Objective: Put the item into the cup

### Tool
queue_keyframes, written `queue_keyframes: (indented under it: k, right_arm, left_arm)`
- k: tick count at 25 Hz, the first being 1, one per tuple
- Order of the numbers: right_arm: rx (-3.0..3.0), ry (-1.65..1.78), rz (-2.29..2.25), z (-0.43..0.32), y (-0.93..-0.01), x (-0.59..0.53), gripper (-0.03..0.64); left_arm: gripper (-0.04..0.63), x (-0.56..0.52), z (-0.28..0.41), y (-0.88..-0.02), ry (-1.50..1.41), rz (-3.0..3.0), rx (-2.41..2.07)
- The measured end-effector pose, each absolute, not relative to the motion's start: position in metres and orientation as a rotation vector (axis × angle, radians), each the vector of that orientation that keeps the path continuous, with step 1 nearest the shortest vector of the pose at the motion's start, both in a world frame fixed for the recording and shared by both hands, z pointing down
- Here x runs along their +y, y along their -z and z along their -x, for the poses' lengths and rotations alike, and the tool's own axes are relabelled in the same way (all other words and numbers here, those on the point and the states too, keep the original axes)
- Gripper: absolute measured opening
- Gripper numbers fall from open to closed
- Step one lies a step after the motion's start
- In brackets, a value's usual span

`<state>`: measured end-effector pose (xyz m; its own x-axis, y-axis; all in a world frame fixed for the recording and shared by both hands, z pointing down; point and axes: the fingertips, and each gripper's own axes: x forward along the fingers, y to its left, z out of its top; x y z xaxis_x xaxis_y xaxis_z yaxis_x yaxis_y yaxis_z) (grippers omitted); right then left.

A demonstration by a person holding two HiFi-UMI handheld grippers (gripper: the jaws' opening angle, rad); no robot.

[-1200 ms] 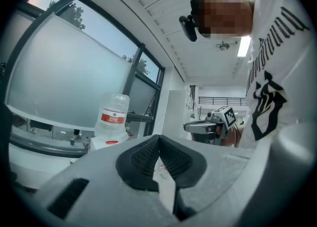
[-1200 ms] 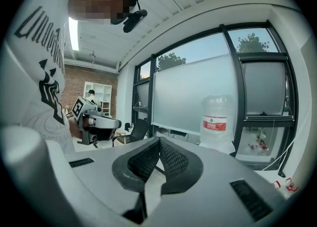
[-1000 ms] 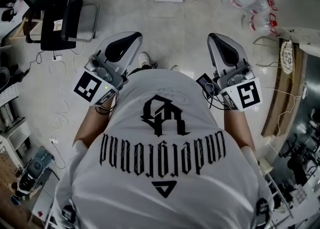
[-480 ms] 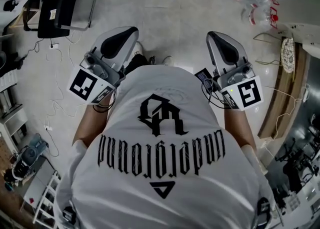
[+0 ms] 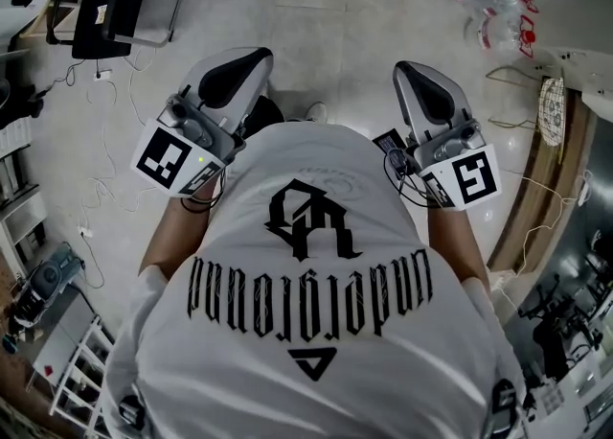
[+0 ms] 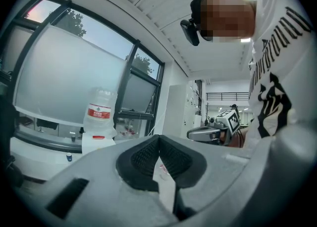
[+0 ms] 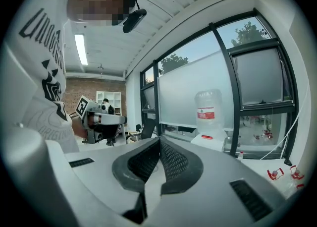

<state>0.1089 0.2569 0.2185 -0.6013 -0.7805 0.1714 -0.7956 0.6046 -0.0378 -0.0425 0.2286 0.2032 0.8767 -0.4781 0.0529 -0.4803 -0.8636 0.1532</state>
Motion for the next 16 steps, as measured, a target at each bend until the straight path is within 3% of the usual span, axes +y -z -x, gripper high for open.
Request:
queue_keyframes:
  k: [16]
  right_arm:
    - [-2.712,-0.166,-1.3,-0.1109,-0.2183,0.253,0.014]
  left_arm:
    - [0.015,0.2243,0.0339,-0.2011,-0.014,-2.889,-0.76]
